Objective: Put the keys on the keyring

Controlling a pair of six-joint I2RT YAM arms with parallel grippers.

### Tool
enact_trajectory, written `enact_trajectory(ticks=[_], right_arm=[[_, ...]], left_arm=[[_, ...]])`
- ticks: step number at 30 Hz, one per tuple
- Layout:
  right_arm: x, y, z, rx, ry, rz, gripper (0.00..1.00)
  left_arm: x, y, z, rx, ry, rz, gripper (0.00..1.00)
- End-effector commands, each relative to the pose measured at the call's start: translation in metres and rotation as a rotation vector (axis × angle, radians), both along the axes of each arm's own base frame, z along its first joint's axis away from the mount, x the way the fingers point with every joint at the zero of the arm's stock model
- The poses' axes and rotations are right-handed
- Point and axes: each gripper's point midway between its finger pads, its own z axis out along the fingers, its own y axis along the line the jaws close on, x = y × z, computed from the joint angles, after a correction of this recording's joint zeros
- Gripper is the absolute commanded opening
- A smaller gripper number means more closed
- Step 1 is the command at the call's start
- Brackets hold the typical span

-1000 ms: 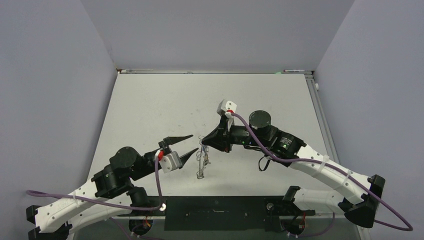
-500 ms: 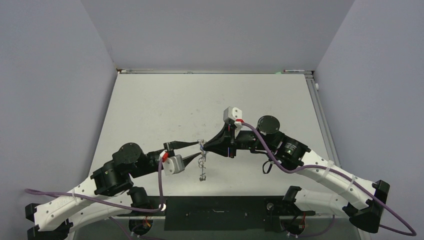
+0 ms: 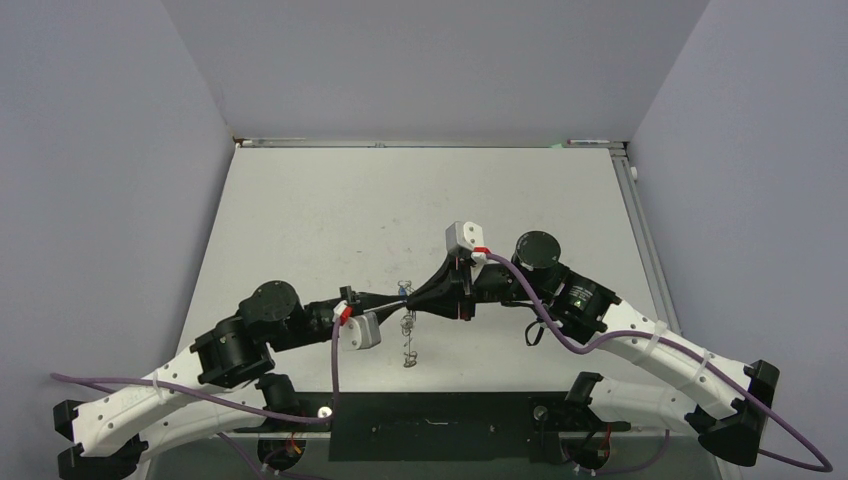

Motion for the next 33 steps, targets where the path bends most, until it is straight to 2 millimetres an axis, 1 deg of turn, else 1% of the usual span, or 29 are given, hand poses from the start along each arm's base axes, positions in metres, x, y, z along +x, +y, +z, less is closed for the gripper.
enact_trajectory(ticks=[1, 4, 6, 9, 10, 13, 16, 21, 22, 23, 24, 25, 28, 33], right_arm=[[-0.02, 0.0, 0.03, 0.099, -0.085, 0.1, 0.05], [-0.019, 0.001, 0.029, 0.09, -0.091, 0.1, 0.05], [-0.014, 0.001, 0.029, 0.087, -0.103, 0.068, 0.07], [-0.005, 0.001, 0.028, 0.074, -0.109, 0.018, 0.17], [-0.003, 0.0, 0.028, 0.068, -0.11, 0.002, 0.23], [0.006, -0.001, 0.025, 0.041, -0.104, -0.048, 0.37], [0.017, -0.005, 0.026, 0.026, -0.115, -0.122, 0.42], [0.04, -0.02, 0.029, 0.038, -0.146, -0.287, 0.44], [0.045, -0.024, 0.027, 0.045, -0.152, -0.327, 0.44], [0.05, -0.029, 0.025, 0.052, -0.154, -0.368, 0.44], [0.053, -0.033, 0.017, 0.049, -0.149, -0.397, 0.44], [0.055, -0.036, 0.019, 0.076, -0.148, -0.419, 0.44], [0.051, -0.04, 0.011, 0.119, -0.139, -0.422, 0.43], [0.039, -0.033, -0.012, 0.127, -0.129, -0.348, 0.43]], left_arm=[[-0.002, -0.002, 0.02, -0.036, -0.042, -0.02, 0.0], [-0.001, -0.003, 0.018, -0.032, -0.053, -0.023, 0.0], [0.001, -0.003, 0.017, -0.039, -0.072, -0.016, 0.0], [0.003, -0.001, 0.017, -0.067, -0.11, -0.005, 0.0], [0.004, -0.001, 0.017, -0.076, -0.117, 0.0, 0.0], [0.007, 0.001, 0.016, -0.09, -0.124, 0.018, 0.0], [0.009, 0.002, 0.014, -0.106, -0.123, 0.032, 0.0], [0.015, 0.006, 0.011, -0.129, -0.126, 0.073, 0.0], [0.016, 0.006, 0.018, -0.159, -0.141, 0.078, 0.0], [0.017, 0.007, 0.019, -0.168, -0.145, 0.084, 0.0], [0.018, 0.008, 0.02, -0.173, -0.148, 0.09, 0.0], [0.018, 0.009, 0.019, -0.175, -0.148, 0.093, 0.0], [0.019, 0.01, 0.022, -0.192, -0.151, 0.101, 0.0], [0.017, 0.011, 0.027, -0.215, -0.149, 0.095, 0.0]])
